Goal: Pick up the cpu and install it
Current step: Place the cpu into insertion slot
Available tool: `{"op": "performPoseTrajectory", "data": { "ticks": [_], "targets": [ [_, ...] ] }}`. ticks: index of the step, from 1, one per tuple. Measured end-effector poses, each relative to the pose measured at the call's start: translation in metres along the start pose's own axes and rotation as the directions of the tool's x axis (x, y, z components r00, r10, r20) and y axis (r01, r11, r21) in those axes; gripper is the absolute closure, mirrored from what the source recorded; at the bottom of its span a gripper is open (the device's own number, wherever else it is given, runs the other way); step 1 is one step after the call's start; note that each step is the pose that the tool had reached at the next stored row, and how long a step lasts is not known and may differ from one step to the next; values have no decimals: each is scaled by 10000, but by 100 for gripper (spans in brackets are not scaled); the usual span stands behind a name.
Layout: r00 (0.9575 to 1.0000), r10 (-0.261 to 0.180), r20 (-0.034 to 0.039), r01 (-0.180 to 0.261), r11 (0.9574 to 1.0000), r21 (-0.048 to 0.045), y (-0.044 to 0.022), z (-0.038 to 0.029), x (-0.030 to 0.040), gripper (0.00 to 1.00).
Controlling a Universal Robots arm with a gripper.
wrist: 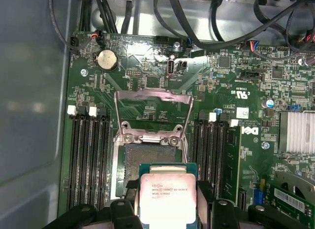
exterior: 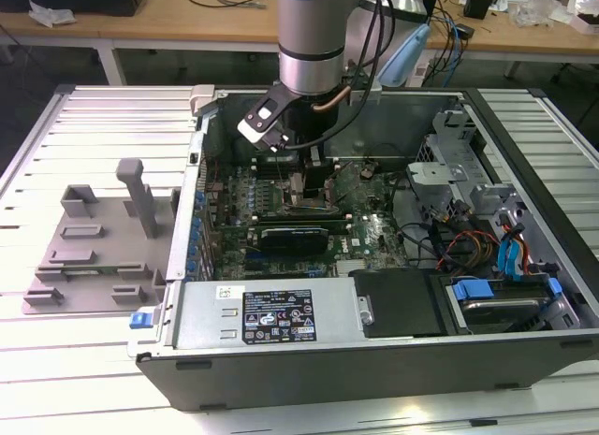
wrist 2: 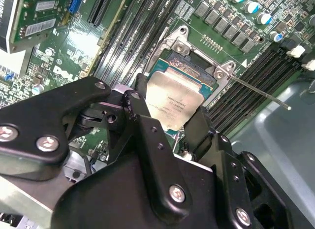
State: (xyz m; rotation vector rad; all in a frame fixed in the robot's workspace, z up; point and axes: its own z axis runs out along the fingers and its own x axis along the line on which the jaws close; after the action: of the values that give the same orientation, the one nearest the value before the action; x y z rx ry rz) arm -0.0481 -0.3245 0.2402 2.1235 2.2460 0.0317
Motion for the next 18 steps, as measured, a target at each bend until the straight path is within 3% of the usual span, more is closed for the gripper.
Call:
{"op": "performPoseTrajectory", "data": {
  "ticks": [14, 17, 18],
  "targets": [
    [10000, 1, 1, -1, 10000, -36, -8, 163, 22, 45],
    [10000, 1, 5, -1, 10000, -38, -6, 198, 67, 45],
    [10000, -1, 47, 1, 10000, -36, -5, 206, 96, 45]
  ]
}}
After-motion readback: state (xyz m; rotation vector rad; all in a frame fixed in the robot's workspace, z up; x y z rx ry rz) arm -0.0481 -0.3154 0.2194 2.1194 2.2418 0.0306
